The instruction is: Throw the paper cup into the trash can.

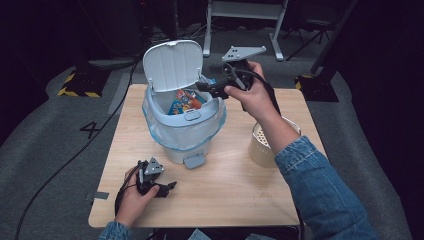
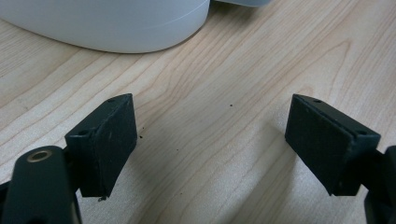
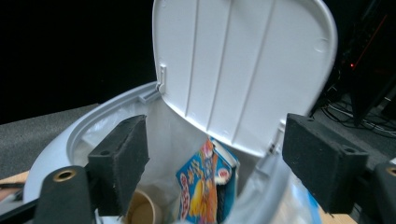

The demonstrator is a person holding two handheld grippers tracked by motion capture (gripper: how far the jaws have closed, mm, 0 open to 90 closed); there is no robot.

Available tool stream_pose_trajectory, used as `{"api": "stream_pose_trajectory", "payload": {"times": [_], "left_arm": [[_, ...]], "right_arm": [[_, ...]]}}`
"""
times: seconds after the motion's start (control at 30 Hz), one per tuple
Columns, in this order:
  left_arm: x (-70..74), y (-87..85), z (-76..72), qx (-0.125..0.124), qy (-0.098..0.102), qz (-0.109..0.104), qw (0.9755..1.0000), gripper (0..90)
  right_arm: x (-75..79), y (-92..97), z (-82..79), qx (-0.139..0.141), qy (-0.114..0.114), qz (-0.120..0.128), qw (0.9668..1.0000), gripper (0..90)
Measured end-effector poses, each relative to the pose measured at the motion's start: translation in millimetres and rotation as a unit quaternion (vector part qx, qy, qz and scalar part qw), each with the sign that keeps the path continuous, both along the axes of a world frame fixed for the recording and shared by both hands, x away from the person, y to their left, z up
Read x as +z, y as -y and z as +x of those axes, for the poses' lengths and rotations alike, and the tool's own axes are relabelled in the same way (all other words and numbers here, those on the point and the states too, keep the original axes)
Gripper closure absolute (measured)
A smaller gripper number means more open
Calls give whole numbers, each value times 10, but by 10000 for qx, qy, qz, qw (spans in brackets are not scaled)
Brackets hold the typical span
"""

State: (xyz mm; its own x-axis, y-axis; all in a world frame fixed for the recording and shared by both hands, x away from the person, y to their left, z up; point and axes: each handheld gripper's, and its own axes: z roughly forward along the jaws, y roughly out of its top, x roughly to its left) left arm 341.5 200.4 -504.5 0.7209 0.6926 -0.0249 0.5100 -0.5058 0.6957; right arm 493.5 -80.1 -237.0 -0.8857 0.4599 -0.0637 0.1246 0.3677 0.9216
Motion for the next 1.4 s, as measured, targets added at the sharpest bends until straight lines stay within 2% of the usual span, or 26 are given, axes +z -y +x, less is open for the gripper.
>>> {"api": "stream_pose_trajectory", "payload": {"times": [0.33,0.67,0.83,0.87,0.9,1.03,1.4], "left_arm": [[-2,-98,-40,21,-4,-2,10000,174],[-2,-157,-57,61,-7,3,10000,174],[-1,-162,-57,56,-3,19,10000,174],[-1,-162,-57,56,-3,19,10000,174],[-1,-162,-57,56,-5,18,10000,174],[-1,-162,-57,56,-5,17,10000,174],[-1,-162,-57,56,-3,17,10000,174]], "right_arm": [[74,476,-151,-130,-18,-281,9995,226],[82,990,-299,-337,-11,-282,9990,226],[35,1222,-359,-463,-56,-320,9984,228],[35,1222,-359,-463,-56,-320,9984,228],[13,1323,-390,-522,-71,-311,9981,229],[-29,1498,-421,-652,-109,-240,9975,231],[-229,1963,-527,-1043,-278,-299,9937,237]]}}
